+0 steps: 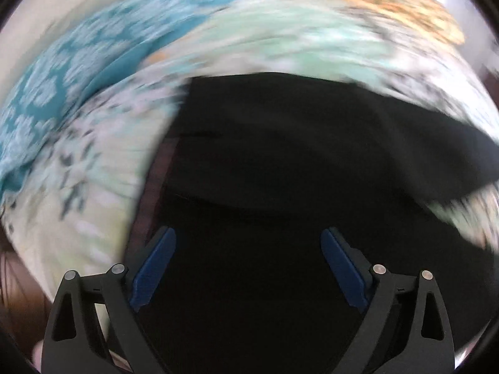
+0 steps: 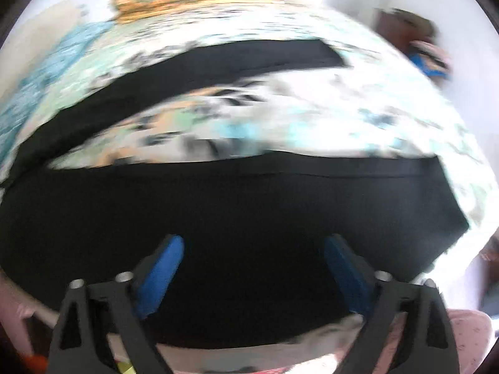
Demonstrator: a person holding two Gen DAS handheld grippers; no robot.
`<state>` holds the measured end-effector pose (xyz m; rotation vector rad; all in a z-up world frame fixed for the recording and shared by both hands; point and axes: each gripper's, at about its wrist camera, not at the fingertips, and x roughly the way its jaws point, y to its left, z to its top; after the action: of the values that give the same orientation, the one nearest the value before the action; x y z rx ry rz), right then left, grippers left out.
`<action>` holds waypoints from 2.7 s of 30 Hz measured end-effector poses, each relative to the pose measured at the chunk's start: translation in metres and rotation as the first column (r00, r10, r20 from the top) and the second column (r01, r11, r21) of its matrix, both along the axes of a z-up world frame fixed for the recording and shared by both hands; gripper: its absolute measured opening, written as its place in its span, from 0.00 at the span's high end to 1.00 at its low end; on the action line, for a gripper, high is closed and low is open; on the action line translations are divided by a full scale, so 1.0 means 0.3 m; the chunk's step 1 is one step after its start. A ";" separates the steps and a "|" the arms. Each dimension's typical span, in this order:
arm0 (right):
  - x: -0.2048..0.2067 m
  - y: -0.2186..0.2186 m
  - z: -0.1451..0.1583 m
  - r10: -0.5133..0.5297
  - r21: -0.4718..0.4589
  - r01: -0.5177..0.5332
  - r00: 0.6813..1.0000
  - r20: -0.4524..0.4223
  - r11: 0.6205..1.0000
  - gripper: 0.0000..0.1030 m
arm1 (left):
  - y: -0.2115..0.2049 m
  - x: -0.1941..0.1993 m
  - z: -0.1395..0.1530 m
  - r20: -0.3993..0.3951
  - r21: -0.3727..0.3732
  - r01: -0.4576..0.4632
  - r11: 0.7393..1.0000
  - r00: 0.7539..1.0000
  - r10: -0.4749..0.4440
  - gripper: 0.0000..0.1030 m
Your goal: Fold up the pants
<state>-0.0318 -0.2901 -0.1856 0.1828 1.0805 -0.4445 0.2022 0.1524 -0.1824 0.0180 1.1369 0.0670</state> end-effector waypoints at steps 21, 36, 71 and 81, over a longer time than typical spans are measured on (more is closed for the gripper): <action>-0.015 -0.074 -0.075 -0.139 0.052 0.140 0.990 -0.023 0.989 0.00 | -0.221 -0.095 -0.187 0.010 -0.005 0.139 0.990 0.990 -0.139 0.00; 0.097 0.588 -0.062 0.473 0.097 -0.465 0.878 -0.081 0.880 0.00 | -0.650 -0.368 -0.140 -0.047 0.081 0.462 0.883 0.887 -0.460 0.01; 0.141 0.421 0.007 0.452 0.093 -0.451 0.892 0.005 0.888 0.00 | -0.144 0.098 -0.187 0.150 0.155 -0.028 0.988 0.989 0.004 0.01; 0.669 -0.487 0.176 0.107 0.211 -0.145 0.977 0.182 0.967 0.00 | -0.145 0.104 -0.227 0.197 0.153 -0.048 0.987 0.980 0.017 0.01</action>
<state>0.1690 -0.4361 -0.1329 0.3423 0.9663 -0.1874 0.2336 0.1089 -0.2504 0.1306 0.9331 0.1842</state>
